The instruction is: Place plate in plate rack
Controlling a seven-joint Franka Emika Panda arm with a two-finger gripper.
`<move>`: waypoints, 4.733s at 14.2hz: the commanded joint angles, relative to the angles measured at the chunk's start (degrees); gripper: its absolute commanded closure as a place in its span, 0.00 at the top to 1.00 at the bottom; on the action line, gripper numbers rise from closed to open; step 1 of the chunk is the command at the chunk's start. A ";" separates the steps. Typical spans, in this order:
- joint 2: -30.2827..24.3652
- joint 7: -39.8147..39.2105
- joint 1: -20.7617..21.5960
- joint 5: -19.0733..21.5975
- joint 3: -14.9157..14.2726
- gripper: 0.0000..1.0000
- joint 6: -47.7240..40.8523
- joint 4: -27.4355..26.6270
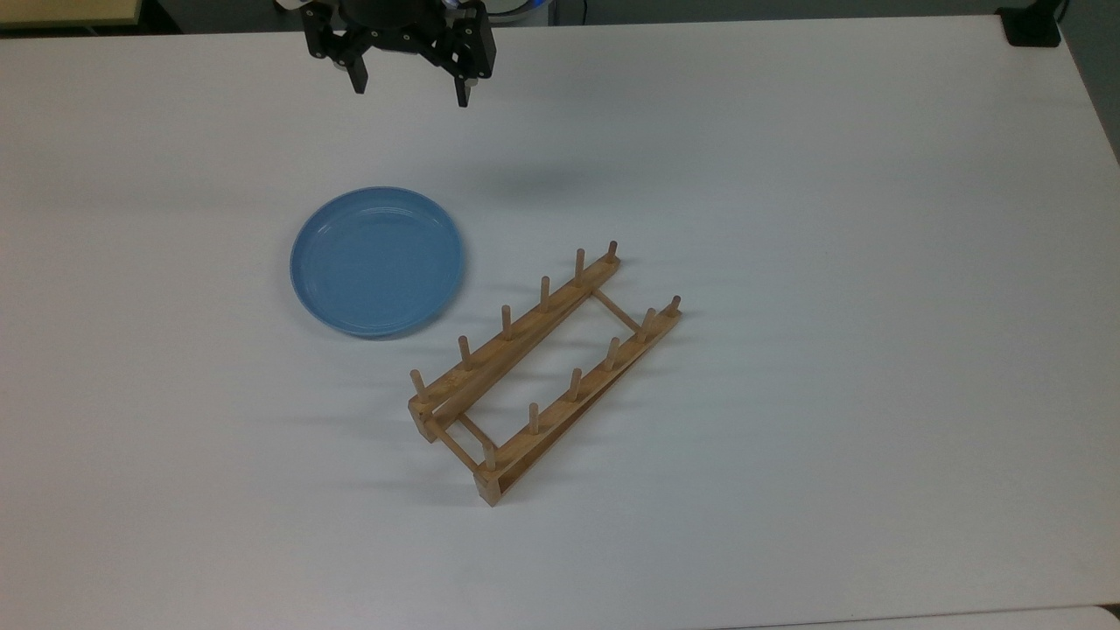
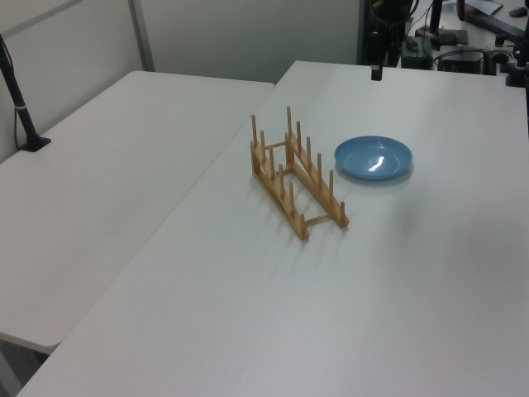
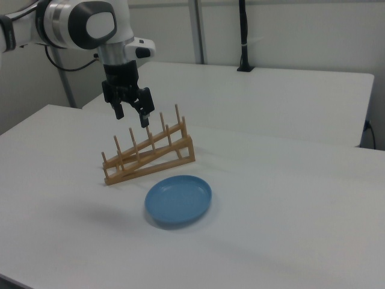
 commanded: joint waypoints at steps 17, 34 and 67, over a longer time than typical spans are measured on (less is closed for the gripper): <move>0.97 -1.54 -0.36 -1.38 -0.09 1.00 -0.55 -0.03; 15.46 -27.73 -11.88 12.15 -8.00 0.95 10.94 -0.47; 24.88 -31.07 -9.95 12.95 -7.12 0.00 22.91 -1.26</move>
